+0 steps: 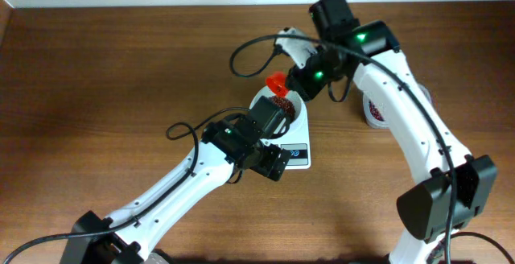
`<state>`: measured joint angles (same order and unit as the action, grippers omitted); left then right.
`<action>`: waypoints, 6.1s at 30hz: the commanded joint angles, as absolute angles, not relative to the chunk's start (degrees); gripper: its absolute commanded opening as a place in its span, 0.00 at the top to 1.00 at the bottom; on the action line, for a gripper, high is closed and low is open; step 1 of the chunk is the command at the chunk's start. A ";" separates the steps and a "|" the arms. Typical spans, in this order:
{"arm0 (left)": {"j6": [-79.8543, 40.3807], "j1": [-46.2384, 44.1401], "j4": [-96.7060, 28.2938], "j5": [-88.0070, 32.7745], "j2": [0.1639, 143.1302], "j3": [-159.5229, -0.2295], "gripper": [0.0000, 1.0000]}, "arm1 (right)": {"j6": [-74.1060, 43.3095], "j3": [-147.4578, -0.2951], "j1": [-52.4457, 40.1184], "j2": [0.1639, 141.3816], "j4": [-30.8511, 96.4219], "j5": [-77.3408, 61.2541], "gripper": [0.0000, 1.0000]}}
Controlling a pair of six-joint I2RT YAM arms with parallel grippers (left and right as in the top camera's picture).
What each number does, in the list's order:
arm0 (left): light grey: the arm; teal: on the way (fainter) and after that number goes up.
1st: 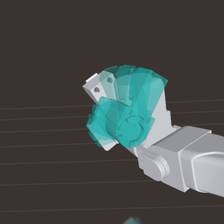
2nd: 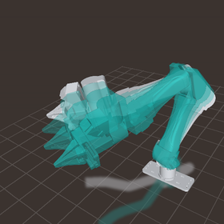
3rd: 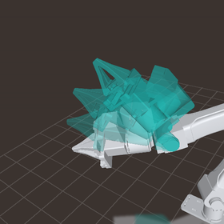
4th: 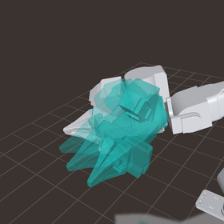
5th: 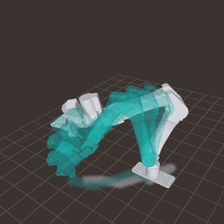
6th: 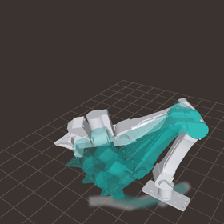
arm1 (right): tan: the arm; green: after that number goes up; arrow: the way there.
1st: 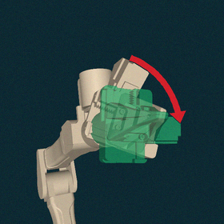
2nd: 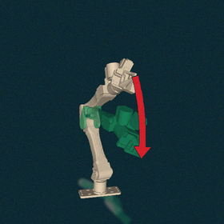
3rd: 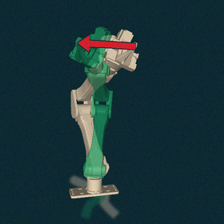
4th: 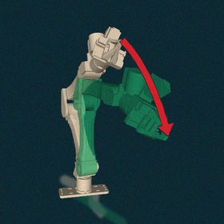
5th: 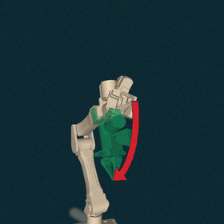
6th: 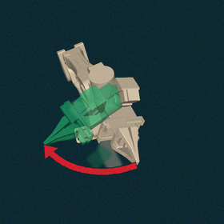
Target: Scoop item into bowl and weigh 50g on scale
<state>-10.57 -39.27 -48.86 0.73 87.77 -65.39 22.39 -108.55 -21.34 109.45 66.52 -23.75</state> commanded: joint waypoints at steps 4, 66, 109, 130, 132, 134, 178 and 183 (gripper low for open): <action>-11.27 -39.33 -48.88 1.32 88.16 -66.48 0.01 | 21.56 -109.62 -16.53 107.72 67.22 -35.99 0.96; -11.27 -39.33 -48.88 1.32 88.16 -66.48 0.01 | 2.52 -87.96 9.37 109.25 61.21 -2.87 0.96; -11.27 -39.33 -48.88 1.32 88.16 -66.48 0.01 | 2.52 -84.75 9.32 110.43 55.90 -4.49 0.79; -11.27 -39.33 -48.88 1.32 88.16 -66.48 0.01 | 2.70 -97.45 9.39 110.30 61.47 -8.60 0.34; -11.27 -39.33 -48.88 1.32 88.16 -66.48 0.01 | 2.70 -97.45 9.39 110.32 59.59 -8.40 0.32; -11.27 -39.33 -48.88 1.32 88.16 -66.48 0.01 | 2.66 -97.45 9.50 110.32 56.75 -8.34 0.30; -11.27 -39.33 -48.88 1.32 88.16 -66.48 0.01 | 2.52 -97.30 12.08 110.32 56.07 -6.42 0.01; -11.27 -39.33 -48.88 1.32 88.16 -66.48 0.01 | 2.52 -97.30 12.08 110.32 56.07 -6.42 0.01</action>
